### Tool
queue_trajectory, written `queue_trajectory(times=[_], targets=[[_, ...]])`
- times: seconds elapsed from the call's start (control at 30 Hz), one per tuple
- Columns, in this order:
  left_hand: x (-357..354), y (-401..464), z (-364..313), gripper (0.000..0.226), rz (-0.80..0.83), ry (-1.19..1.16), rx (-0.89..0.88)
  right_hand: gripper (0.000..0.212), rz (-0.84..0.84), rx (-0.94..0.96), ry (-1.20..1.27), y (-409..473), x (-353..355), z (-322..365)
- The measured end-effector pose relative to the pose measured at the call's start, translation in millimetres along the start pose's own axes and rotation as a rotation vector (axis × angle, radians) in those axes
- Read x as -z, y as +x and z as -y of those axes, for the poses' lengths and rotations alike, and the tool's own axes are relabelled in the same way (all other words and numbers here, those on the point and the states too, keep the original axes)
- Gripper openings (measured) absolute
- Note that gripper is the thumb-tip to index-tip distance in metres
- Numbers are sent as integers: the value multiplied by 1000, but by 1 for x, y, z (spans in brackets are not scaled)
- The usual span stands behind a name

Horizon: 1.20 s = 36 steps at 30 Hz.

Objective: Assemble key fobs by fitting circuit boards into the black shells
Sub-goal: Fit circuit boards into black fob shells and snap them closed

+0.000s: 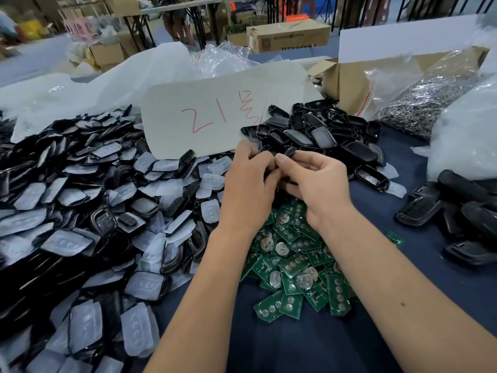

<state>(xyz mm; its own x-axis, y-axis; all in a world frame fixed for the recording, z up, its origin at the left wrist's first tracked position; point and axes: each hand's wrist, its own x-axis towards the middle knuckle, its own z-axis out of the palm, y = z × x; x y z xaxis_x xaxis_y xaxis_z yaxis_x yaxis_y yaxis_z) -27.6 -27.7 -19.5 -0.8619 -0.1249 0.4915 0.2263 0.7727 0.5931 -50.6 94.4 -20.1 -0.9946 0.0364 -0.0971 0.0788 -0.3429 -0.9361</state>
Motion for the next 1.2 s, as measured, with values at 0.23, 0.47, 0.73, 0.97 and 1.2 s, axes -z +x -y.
queue_trajectory(times=[0.23, 0.47, 0.73, 0.97, 1.2], targets=[[6, 2, 1, 20, 17, -345, 169, 21, 157, -99, 143, 9, 15, 14], [10, 2, 2, 39, -2, -768, 463, 29, 301, -226, 274, 14, 22, 15], [12, 3, 6, 31, -40, -890, 569, 33, 365, -189, 208, 16, 23, 10], [12, 3, 8, 30, -52, -873, 553, 34, 384, -169, 194, 16, 22, 9], [10, 3, 11, 30, -50, -842, 540, 38, 378, -141, 155, 15, 22, 10]])
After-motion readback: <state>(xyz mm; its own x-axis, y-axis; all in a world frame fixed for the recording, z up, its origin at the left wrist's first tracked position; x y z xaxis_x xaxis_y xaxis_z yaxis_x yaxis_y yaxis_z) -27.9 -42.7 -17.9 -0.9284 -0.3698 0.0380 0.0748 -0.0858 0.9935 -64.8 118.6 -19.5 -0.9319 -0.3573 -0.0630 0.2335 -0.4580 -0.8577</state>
